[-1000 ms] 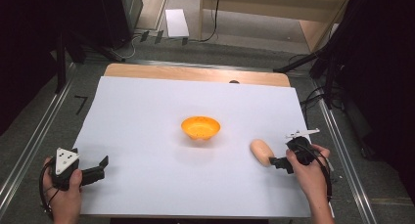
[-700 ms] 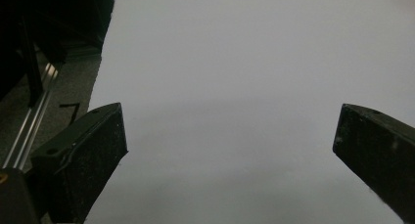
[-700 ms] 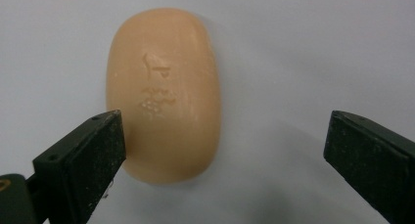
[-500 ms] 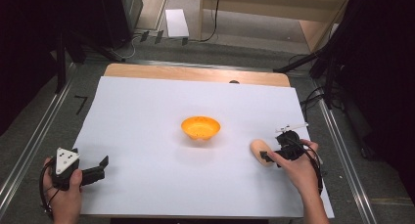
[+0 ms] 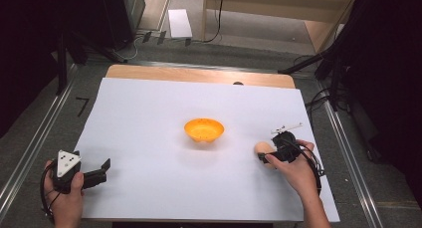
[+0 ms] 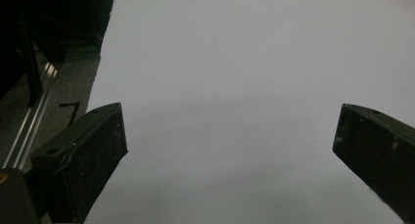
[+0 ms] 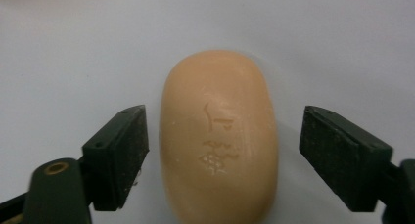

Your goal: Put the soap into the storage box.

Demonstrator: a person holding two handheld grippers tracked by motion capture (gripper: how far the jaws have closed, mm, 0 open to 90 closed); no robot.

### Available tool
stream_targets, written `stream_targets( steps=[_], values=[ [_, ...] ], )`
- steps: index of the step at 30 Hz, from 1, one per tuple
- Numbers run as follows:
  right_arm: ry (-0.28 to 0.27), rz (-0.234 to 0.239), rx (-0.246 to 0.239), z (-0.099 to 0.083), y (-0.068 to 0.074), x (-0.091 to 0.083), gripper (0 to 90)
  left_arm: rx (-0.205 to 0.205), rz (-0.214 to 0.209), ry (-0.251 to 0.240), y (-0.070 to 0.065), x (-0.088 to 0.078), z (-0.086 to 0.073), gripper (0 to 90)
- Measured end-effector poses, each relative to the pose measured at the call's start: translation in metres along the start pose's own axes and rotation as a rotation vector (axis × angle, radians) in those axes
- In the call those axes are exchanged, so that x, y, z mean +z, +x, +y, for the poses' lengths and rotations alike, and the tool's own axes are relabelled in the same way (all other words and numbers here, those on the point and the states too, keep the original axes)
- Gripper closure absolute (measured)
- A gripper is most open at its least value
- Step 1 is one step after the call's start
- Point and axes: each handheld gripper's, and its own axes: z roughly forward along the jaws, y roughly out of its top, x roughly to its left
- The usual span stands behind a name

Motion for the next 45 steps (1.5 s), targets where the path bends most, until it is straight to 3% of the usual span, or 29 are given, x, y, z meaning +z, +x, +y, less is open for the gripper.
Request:
stream_targets(
  steps=[7,27,33,39,45],
  values=[
    [0.016,-0.009,-0.012,-0.001,0.004,0.007,31.8,0.003,0.001,0.001,0.000,0.000,0.000,0.0],
    [0.062,-0.059,-0.021,-0.002,0.011,0.013,32.6,0.004,-0.001,0.000,-0.001,0.000,0.000,0.0],
    [0.057,-0.027,-0.020,-0.001,0.006,0.013,32.8,0.006,-0.002,0.001,0.000,0.000,0.000,0.0],
    [0.070,-0.013,-0.067,0.000,0.005,0.012,33.1,0.001,-0.003,-0.001,0.000,0.000,0.000,0.0],
    [0.015,0.013,-0.124,0.005,0.002,0.002,33.1,0.005,-0.002,0.000,0.000,0.000,0.000,0.0]
  ],
)
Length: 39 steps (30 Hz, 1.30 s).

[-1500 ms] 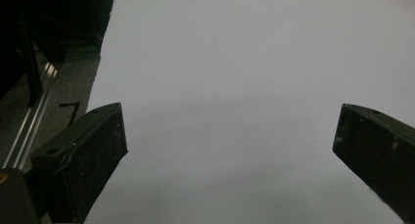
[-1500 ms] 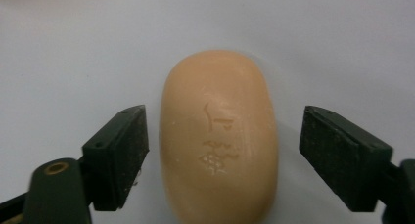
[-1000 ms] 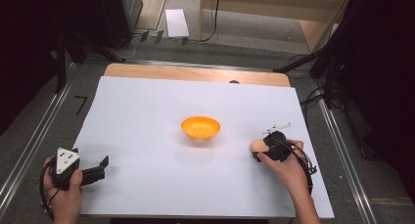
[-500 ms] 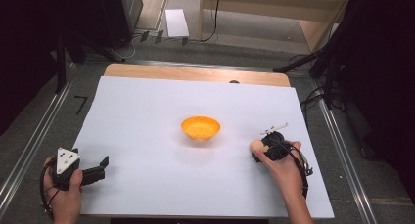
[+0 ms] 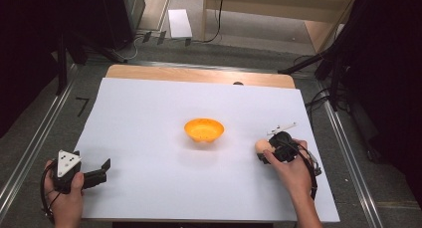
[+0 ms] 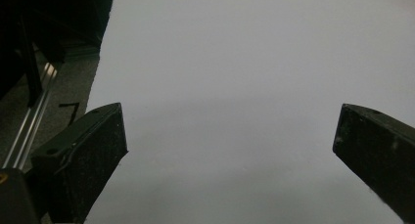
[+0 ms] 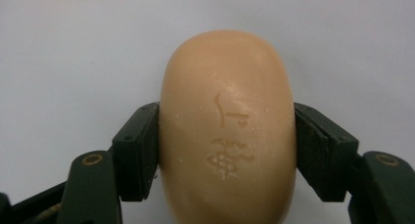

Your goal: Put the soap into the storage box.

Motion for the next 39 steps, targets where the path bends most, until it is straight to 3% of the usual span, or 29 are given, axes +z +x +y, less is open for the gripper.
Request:
stream_targets(
  steps=[1,3,5,11,12,23,28,39],
  values=[
    [-0.016,0.023,-0.031,0.005,-0.001,-0.006,33.1,0.001,0.000,0.001,0.000,0.000,0.000,0.0],
    [-0.023,0.018,-0.050,0.007,-0.001,-0.007,33.1,0.002,0.000,0.000,0.000,0.000,0.000,0.0],
    [-0.024,0.024,-0.111,0.016,0.001,-0.011,33.1,0.001,-0.001,0.000,0.000,0.000,0.000,0.0],
    [-0.052,0.067,-0.169,0.029,0.004,-0.015,33.1,-0.006,-0.001,-0.002,0.000,0.000,0.000,0.0],
    [-0.059,0.076,-0.205,0.036,0.006,-0.015,33.1,-0.006,-0.001,-0.001,0.000,0.000,0.000,0.0],
    [-0.097,0.108,-0.330,0.063,0.017,-0.015,33.1,-0.007,-0.003,-0.003,0.000,0.000,0.000,0.0],
    [-0.096,0.126,-0.423,0.076,0.026,-0.015,33.1,-0.006,-0.002,0.001,0.000,0.000,0.000,0.0],
    [-0.084,0.152,-0.498,0.099,0.037,-0.011,33.0,-0.005,-0.004,0.003,0.000,0.000,0.000,0.0]
  ],
)
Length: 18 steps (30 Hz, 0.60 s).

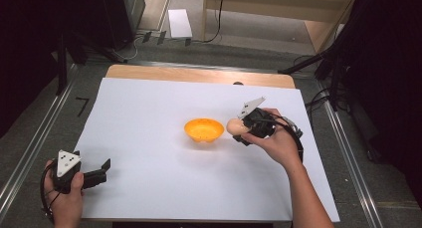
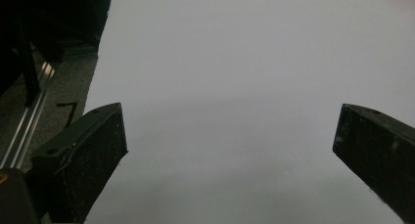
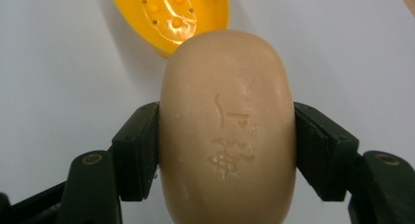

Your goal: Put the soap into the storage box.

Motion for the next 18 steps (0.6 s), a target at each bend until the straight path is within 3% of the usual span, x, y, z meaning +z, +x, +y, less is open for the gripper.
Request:
stream_targets(
  steps=[9,14,18],
  values=[
    [-0.002,0.036,-0.041,0.015,0.000,0.003,33.0,0.003,-0.001,0.001,0.000,0.000,0.000,0.0],
    [0.012,0.055,-0.098,0.026,0.001,0.007,33.0,0.013,0.005,0.003,-0.001,0.001,0.000,0.0],
    [0.000,0.058,-0.116,0.034,0.002,0.010,33.0,0.015,0.006,0.004,-0.001,0.001,0.000,0.0]
  ],
)
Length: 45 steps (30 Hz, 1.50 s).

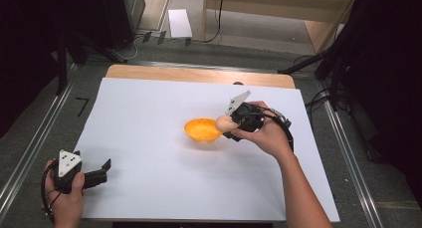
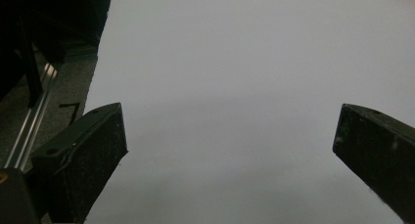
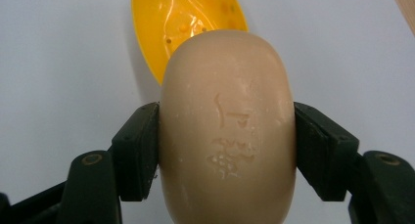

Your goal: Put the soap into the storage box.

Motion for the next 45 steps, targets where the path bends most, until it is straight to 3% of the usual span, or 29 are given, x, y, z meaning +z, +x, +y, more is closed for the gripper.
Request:
stream_targets(
  steps=[8,37,45],
  values=[
    [0.021,0.005,-0.033,0.014,0.002,0.006,33.0,-0.009,0.007,-0.003,0.000,0.000,0.000,0.0],
    [-0.013,0.061,-0.143,0.051,0.005,0.037,33.0,-0.021,0.009,-0.005,0.002,-0.001,0.000,0.0],
    [0.018,0.076,-0.178,0.056,0.007,0.047,33.0,-0.020,0.009,-0.004,0.002,-0.001,0.000,0.0]
  ],
)
